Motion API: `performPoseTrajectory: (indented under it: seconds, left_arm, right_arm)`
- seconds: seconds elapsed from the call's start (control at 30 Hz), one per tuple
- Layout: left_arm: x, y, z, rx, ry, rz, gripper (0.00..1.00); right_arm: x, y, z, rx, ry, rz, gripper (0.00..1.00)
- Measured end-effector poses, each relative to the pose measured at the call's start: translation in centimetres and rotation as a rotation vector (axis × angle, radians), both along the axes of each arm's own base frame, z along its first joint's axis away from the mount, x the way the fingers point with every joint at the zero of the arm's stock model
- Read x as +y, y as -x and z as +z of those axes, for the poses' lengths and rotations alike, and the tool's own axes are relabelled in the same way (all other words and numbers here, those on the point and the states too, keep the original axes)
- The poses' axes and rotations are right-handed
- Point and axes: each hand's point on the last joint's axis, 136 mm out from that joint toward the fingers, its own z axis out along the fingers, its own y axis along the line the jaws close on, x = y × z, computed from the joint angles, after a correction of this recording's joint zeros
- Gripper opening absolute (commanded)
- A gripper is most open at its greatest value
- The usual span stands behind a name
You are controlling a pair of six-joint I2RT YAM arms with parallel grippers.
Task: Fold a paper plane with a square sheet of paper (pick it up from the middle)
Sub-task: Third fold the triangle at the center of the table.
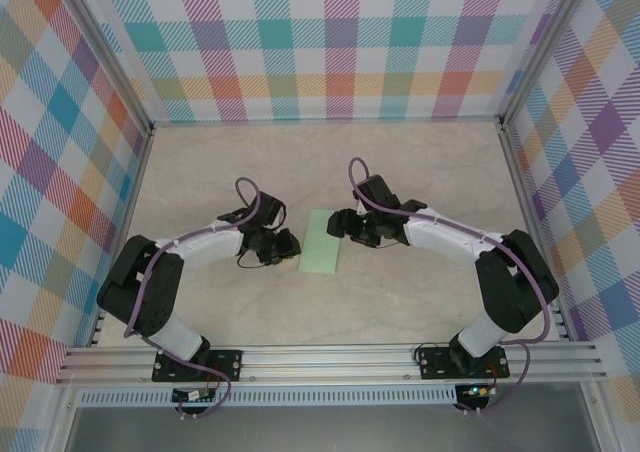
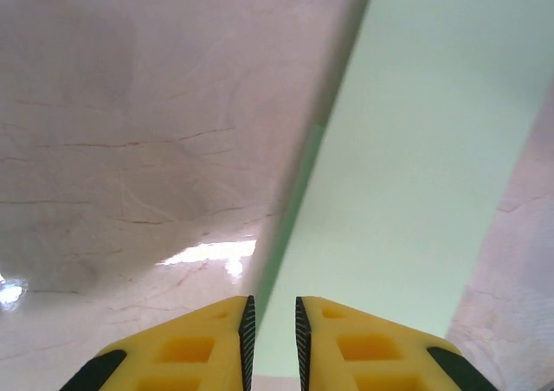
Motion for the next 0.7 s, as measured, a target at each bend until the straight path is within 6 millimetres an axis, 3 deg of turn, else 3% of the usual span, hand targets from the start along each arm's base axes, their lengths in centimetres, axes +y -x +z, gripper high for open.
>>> performPoseTrajectory:
  seconds: [0.17, 0.27, 0.43, 0.7]
  left_arm:
    - [-0.9, -0.9, 1.5, -0.061, 0.06, -0.006, 0.14]
    - [-1.4, -1.0, 1.7, -0.068, 0.092, -0.014, 0.12]
    - [-2.0, -0.9, 0.6, -0.044, 0.115, -0.031, 0.09]
    - [-2.6, 0.3, -1.5, 0.027, 0.155, -0.046, 0.06]
  right_arm:
    - [1.7, -0.5, 0.5, 0.008, -0.09, 0.009, 0.52]
    - [3.0, -0.7, -0.7, 0.049, -0.129, 0.014, 0.41]
    - [4.5, -0.2, -3.1, 0.125, -0.142, 0.035, 0.33]
    - [6.8, -0.6, -3.9, 0.171, -0.194, 0.059, 0.28]
